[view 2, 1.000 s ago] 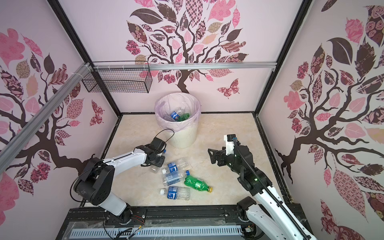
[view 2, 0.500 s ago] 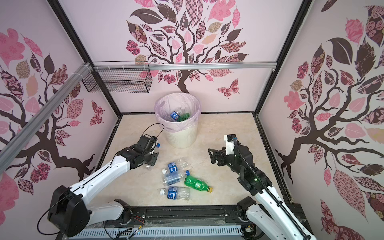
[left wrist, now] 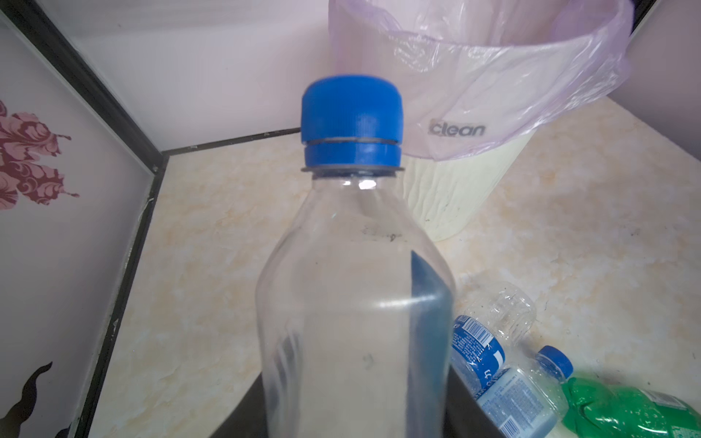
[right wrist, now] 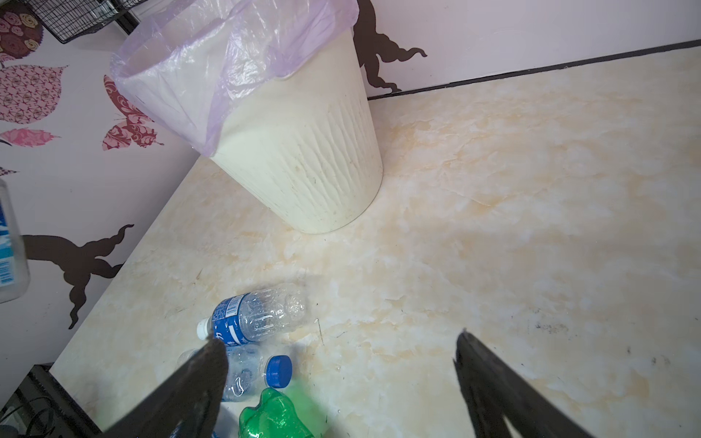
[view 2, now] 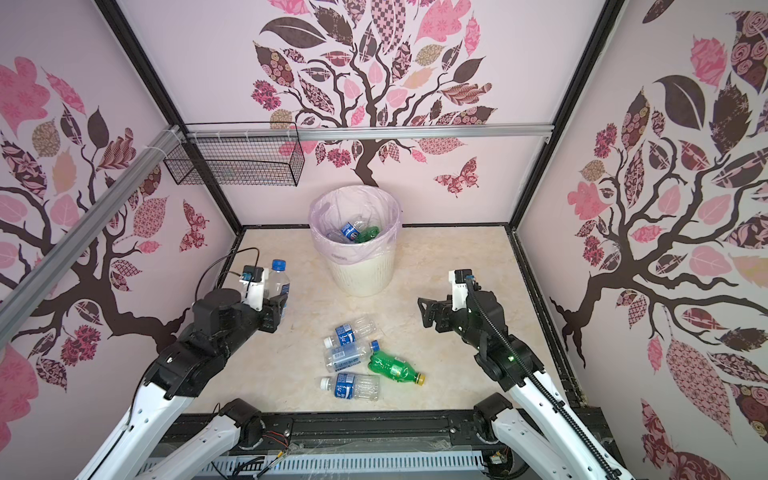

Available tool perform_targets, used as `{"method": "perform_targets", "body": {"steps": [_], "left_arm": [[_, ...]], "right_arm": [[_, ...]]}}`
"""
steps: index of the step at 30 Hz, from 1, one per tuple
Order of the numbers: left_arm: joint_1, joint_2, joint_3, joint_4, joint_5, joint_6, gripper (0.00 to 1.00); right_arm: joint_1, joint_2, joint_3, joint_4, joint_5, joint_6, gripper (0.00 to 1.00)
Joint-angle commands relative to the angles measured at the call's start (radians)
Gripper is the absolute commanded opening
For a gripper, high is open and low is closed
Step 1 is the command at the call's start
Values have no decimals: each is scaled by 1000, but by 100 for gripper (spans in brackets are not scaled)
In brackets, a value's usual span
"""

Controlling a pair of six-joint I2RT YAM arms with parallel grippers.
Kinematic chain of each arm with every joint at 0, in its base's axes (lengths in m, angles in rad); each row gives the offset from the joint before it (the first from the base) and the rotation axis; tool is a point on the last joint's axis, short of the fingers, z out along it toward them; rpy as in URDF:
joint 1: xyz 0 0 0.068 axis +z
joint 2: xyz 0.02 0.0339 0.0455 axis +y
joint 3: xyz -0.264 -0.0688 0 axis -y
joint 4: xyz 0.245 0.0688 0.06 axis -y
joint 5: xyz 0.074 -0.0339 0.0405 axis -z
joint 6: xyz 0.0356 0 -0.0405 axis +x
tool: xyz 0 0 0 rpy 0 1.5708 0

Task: Throw the plastic bottles in the bin
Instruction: 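Lift the blue-capped bottle with the left gripper and carry it over the bin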

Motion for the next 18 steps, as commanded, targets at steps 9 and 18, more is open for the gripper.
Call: {"method": "perform_targets", "body": {"steps": [9,18], "left_arm": [[3,-277,-46,69,49,48,48],[3,-300,-60,127,118,76,47]], "right_arm": [[-1,19,2,-65,34,-7,94],[-2,36,-1,-53,25,-11,95]]}}
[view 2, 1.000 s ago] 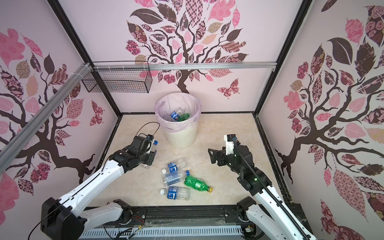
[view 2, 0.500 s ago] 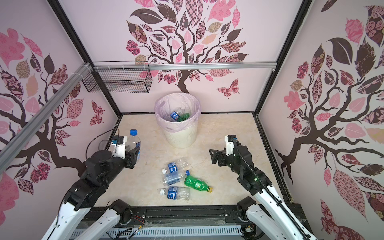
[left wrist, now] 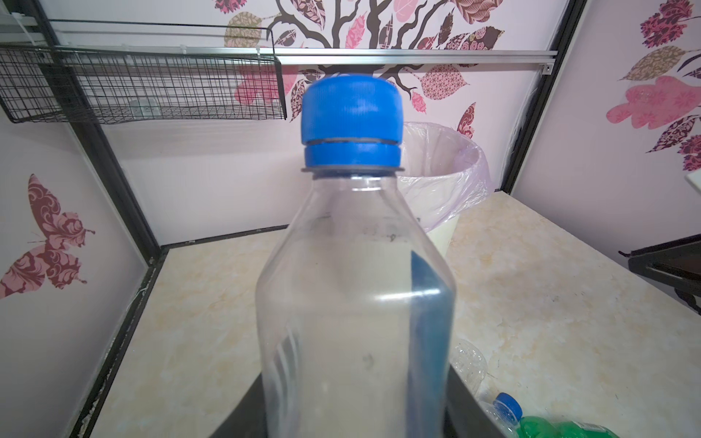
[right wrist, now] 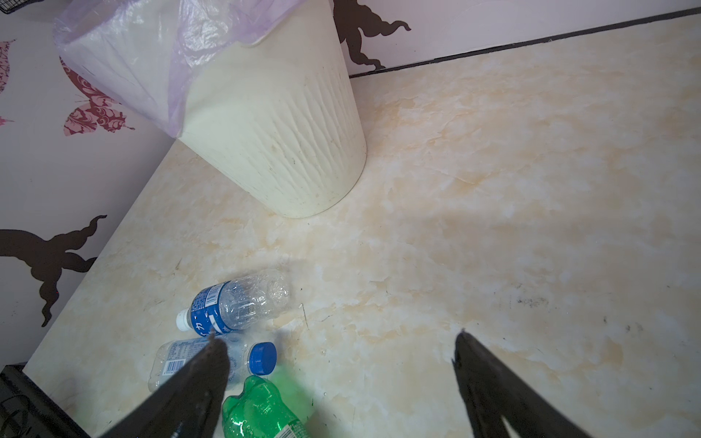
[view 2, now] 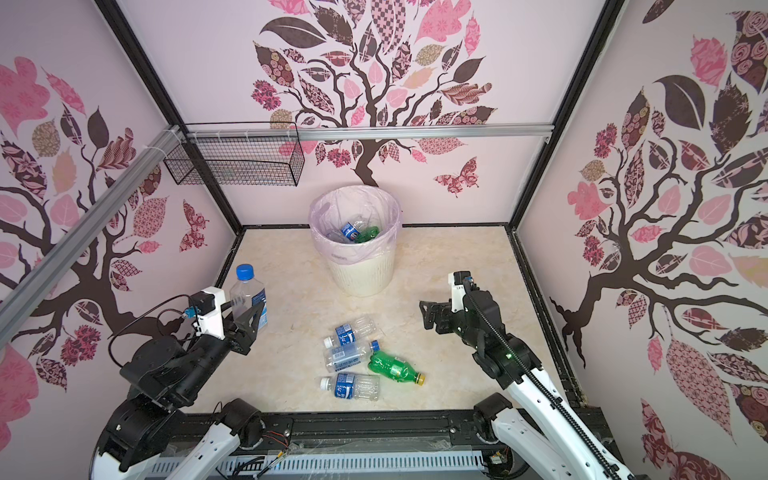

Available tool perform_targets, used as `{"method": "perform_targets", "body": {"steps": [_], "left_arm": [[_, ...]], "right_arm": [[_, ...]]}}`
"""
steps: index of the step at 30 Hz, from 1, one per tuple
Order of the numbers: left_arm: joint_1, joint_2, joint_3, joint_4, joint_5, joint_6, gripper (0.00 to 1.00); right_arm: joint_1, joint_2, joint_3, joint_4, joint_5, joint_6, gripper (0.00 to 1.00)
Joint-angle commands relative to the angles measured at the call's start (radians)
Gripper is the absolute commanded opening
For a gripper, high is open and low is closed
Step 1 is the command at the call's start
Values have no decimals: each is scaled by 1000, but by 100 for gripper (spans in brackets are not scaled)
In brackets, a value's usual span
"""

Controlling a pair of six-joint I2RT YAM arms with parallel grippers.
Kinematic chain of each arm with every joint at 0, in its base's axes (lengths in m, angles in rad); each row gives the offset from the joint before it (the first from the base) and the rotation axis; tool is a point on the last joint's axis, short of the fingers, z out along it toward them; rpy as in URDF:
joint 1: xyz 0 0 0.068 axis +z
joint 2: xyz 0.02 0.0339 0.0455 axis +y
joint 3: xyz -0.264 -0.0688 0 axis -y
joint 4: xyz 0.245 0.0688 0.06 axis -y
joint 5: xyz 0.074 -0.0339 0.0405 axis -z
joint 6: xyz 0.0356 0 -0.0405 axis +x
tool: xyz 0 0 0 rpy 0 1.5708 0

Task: Throw the plastic bottles in the bin
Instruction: 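Lift the blue-capped bottle with the left gripper and carry it over the bin, then open the left gripper over the bin and withdraw it toward the table edge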

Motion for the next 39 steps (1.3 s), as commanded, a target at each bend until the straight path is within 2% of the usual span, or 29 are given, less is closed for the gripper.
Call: {"method": "perform_targets", "body": {"steps": [1,4,7,10,13,15,17,19,21,23,25,30,35,39], "left_arm": [[3,-11,-12,70,27,24,47],[3,31,-3,152,19,23,47],[3,180,59,273,36,21,47],[3,442,198,440,57,-19,46],[2,792,462,524,137,-29,46],[4,1024,692,453,210,-18,55],[3,1232,976,219,239,1,68],[2,1312,1124,86,243,11,71],[2,1255,1007,177,227,-11,76],[3,1139,818,316,195,-33,88],[8,1048,712,346,165,-30,91],[9,873,598,193,105,31,91],[11,658,420,91,44,69,94],[11,521,284,32,-32,75,95]], "right_arm": [[-2,11,-1,-8,3,-11,95],[-1,15,-1,0,-2,-13,95],[-2,14,0,3,-3,-13,95],[-2,9,-7,16,-3,-7,95],[-2,12,-12,32,-16,7,95],[-2,13,-9,35,-31,16,95],[-1,7,-7,37,-33,18,95],[-1,1,-3,31,-32,12,95],[-2,1,0,22,-27,1,95],[-2,10,3,17,-26,-11,96],[-2,22,10,15,-33,-18,96],[-2,50,29,2,-54,-29,96],[-2,107,59,-37,-90,-46,96],[11,193,108,-93,-196,-93,93]]}}
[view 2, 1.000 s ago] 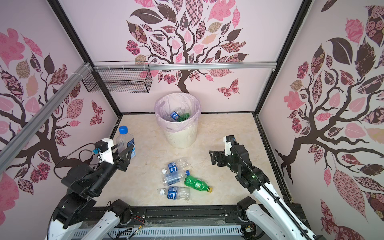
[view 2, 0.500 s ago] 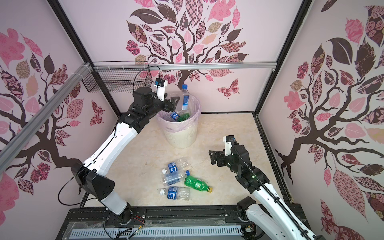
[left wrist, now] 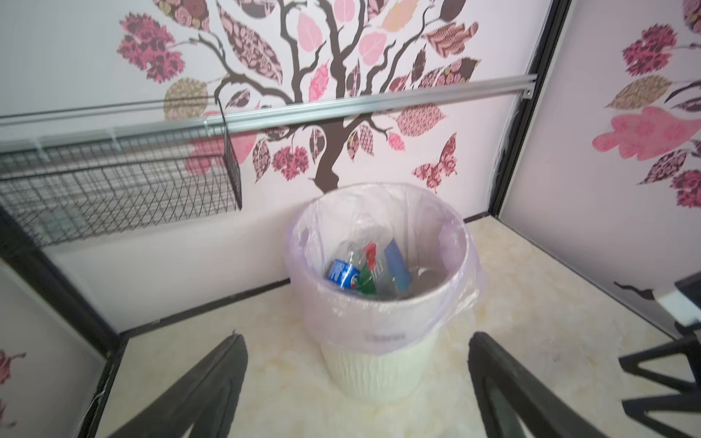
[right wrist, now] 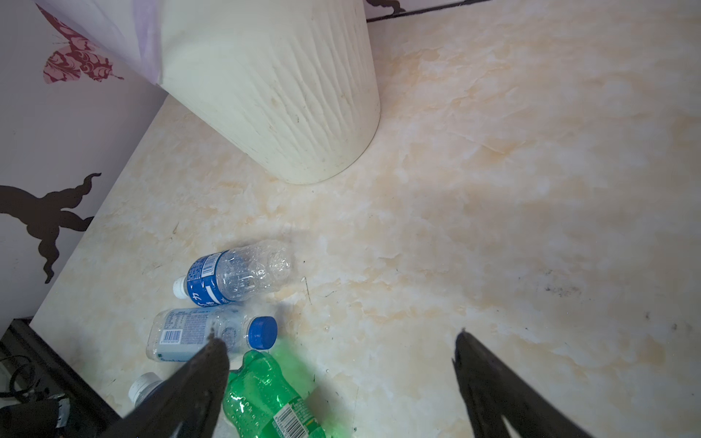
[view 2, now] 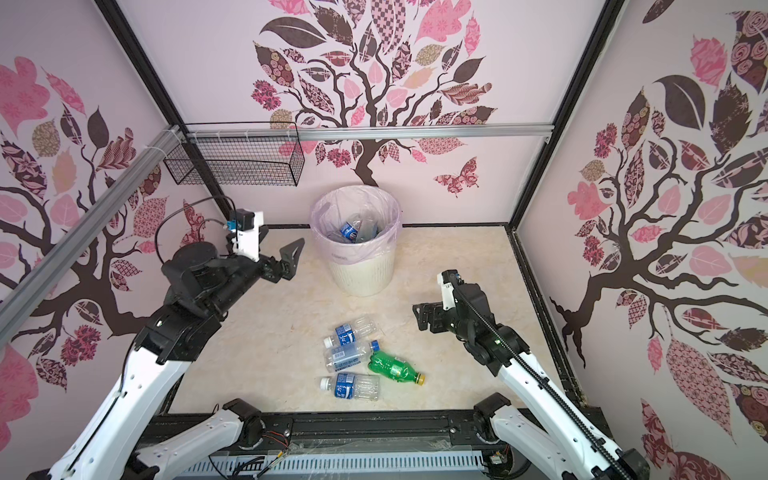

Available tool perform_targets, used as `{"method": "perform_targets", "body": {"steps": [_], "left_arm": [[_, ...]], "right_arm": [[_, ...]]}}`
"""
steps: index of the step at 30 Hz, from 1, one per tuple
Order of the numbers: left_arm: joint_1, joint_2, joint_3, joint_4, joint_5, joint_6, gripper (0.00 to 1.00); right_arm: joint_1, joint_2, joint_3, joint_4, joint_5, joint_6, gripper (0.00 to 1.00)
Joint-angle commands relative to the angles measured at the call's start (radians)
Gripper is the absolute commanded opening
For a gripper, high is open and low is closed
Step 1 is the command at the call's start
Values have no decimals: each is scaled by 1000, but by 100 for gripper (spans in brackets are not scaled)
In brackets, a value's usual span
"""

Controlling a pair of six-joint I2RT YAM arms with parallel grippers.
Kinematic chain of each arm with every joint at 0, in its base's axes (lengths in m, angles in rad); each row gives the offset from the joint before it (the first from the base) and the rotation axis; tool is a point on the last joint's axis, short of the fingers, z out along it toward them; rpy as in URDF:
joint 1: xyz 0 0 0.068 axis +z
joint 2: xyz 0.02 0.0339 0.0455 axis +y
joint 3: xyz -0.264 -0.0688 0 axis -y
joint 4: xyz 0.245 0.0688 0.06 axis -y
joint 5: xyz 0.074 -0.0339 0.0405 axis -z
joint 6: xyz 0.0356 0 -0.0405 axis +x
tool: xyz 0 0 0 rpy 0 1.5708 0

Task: Throw the plastic bottles in the bin
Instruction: 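Open the left gripper over the bin and withdraw it toward the table edge, then reach the right gripper to the green soda bottle and close on it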

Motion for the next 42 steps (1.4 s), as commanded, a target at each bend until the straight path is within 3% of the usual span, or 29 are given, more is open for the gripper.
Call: {"method": "perform_targets", "body": {"steps": [1,5,11,18,21,32,42], "left_arm": [[4,-61,-124,-102,-92,22,95],[5,-149,-262,-83,-141,-6,98],[36,-175,-350,-92,-163,-68,98],[344,-186,-411,-63,144,-183,98],[419,-192,-421,-61,206,-190,98],[432,-171,-413,-70,215,-178,98],[432,-172,-415,-65,231,-184,98]], "right_arm": [[35,65,84,-84,-80,-58,93],[166,153,145,-142,15,-103,94],[225,298,218,-260,-20,-184,93],[396,507,312,-380,32,-263,95],[411,558,332,-396,-14,-272,95],[489,666,279,-358,3,-313,88],[497,760,269,-314,54,-301,80]]}}
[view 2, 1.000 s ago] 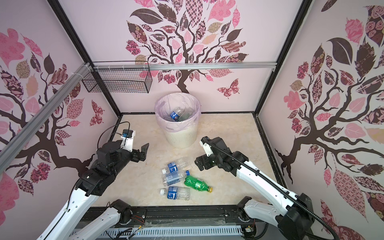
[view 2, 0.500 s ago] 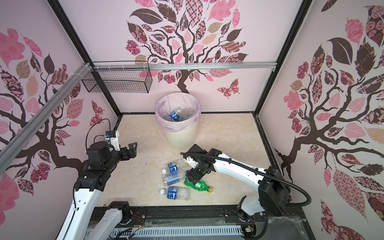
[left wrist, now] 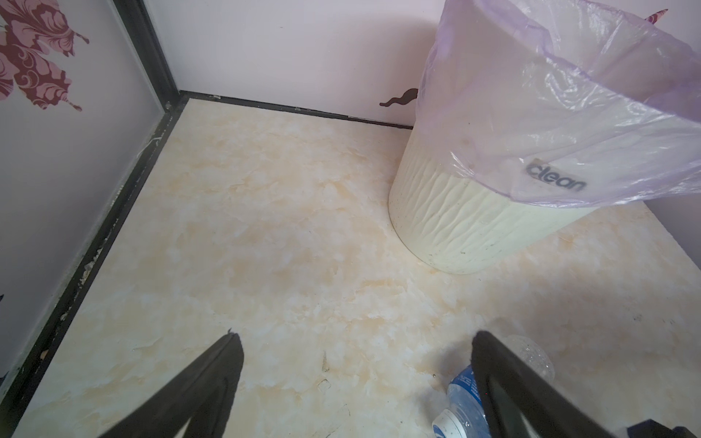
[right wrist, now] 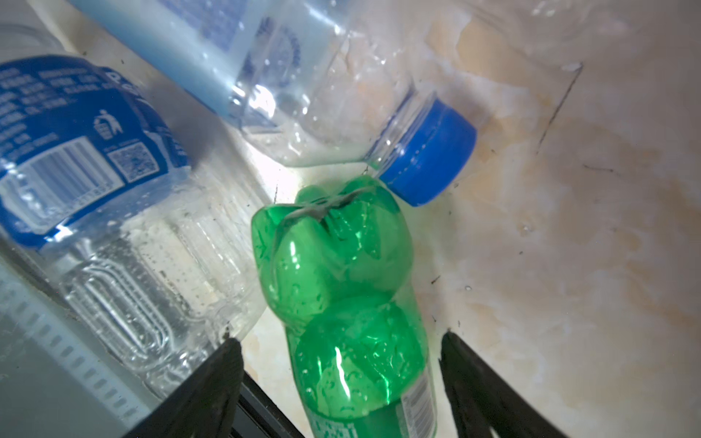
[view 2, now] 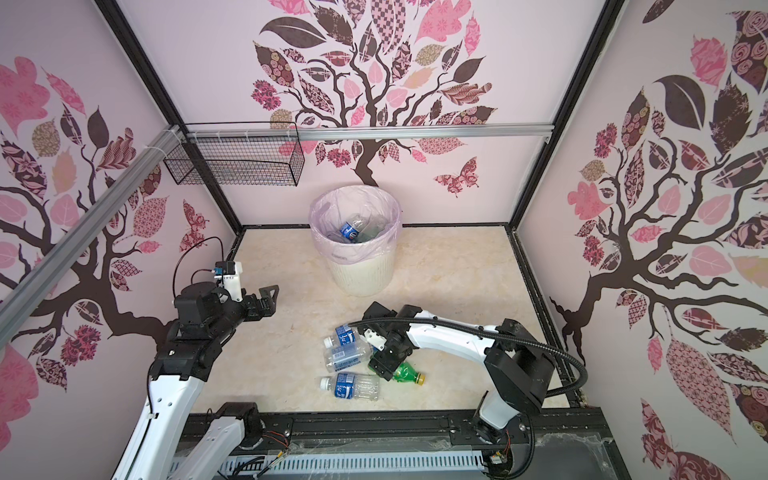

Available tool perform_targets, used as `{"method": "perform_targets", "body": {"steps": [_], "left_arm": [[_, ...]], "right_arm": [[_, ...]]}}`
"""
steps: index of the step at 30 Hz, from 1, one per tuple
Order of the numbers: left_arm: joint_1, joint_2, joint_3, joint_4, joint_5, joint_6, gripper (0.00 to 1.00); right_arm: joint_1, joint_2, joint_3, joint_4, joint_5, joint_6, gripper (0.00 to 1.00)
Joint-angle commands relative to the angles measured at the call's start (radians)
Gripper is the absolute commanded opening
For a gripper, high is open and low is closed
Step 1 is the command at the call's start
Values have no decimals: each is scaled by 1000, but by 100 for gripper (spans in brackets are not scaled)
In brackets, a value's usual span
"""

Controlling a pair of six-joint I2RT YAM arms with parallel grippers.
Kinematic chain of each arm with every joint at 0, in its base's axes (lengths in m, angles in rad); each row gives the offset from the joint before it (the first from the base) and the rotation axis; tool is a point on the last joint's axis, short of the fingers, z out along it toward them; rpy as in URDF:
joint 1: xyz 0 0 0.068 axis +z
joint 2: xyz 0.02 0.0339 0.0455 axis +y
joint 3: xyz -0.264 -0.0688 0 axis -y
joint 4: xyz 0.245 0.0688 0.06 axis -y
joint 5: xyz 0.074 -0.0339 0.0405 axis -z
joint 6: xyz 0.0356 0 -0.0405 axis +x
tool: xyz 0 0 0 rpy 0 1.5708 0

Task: Throw the plastic bottles in the bin
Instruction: 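Reach the right gripper to the green soda bottle and close on it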

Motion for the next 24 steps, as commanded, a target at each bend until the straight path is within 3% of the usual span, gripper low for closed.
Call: {"method": "perform_targets", "body": {"steps": [1,10,21,24], "left_arm": [[7,-2,-13,22,19,-11,98],[6,3,-11,28,35,-18,98],[7,1,-13,28,32,-19,98],[7,1,-12,28,28,-20,98]], "right_arm": [[2,46,-8,3,49,15,80],[3,88,-12,17,107,41,76],[3,86,-19,31,209,69,63],[-1,57,-24,32,226,75,47]]}}
